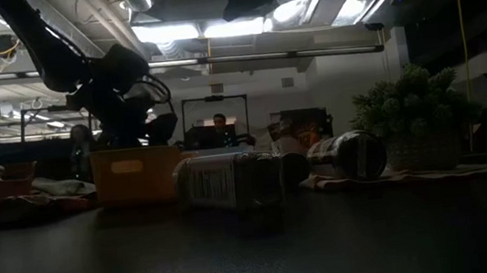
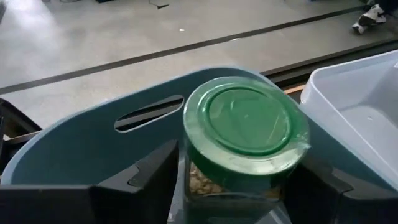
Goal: Sort spices by type
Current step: Put the left green seasoning bottle into the blue bin
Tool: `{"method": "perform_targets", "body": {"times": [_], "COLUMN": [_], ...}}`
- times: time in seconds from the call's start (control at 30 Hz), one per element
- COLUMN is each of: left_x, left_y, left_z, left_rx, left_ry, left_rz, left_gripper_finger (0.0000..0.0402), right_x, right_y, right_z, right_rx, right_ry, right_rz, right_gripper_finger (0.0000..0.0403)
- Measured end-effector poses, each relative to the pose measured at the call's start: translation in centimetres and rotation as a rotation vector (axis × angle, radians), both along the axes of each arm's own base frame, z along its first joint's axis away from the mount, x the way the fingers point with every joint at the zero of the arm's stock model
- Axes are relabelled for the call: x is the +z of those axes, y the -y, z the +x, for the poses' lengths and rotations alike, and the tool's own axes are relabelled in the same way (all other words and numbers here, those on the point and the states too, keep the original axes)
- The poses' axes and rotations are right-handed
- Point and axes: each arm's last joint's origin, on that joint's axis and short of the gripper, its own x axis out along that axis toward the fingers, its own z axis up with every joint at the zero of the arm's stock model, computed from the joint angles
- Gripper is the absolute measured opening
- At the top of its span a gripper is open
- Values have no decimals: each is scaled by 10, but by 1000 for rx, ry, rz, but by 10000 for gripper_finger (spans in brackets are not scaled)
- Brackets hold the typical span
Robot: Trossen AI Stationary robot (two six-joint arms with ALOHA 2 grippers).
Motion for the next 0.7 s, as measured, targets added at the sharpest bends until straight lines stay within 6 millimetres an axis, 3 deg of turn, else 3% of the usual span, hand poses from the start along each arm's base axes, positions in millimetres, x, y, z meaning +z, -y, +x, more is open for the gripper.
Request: {"method": "perform_targets", "body": {"times": [0.7], "left_x": [-6], "left_y": [7], "left_z": [-3], "left_rx": [-16], "left_ry": [-23], "left_rz": [-105], "left_gripper_finger": [237], "right_x": [-1], "right_y": [0], "right_z": [-1], "right_rx": [-42], "right_ry": [-14], "right_rz": [39], "right_gripper_finger": [276]}}
